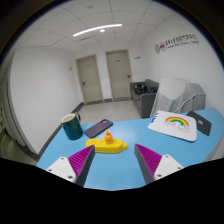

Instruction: Unplug charger

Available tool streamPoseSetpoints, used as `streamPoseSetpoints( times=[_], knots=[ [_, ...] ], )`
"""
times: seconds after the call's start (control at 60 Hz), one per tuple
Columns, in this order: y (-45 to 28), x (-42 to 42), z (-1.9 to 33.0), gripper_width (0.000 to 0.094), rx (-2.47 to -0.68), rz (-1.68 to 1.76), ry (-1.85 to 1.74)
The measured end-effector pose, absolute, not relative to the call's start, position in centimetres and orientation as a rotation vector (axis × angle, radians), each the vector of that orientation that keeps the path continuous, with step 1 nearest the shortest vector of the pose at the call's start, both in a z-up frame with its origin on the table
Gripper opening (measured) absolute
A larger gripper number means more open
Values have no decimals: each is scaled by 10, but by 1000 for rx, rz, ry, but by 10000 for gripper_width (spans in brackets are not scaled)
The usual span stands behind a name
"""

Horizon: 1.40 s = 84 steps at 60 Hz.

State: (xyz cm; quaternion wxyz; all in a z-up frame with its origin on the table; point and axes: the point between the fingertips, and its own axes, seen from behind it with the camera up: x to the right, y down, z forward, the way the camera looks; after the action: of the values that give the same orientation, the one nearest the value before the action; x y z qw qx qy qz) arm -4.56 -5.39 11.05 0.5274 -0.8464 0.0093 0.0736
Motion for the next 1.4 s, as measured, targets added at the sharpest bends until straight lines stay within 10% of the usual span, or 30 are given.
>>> streamPoseSetpoints(
  times=[0.267, 0.35, 0.417, 0.733, 0.95, 1.05, 1.4],
  knots=[
    [55, -76, 45, 778, -2063, 166, 160],
    [74, -79, 33, 630, -2074, 140, 154],
    [81, -75, 25, 282, -2077, 70, 118],
    [85, -68, 28, 62, -2074, -21, 122],
    [88, -44, 252, 60, -1695, -101, 98],
    [74, -12, 298, 59, -1643, -172, 91],
    [34, 33, 65, 58, -2232, -179, 126]
  ],
)
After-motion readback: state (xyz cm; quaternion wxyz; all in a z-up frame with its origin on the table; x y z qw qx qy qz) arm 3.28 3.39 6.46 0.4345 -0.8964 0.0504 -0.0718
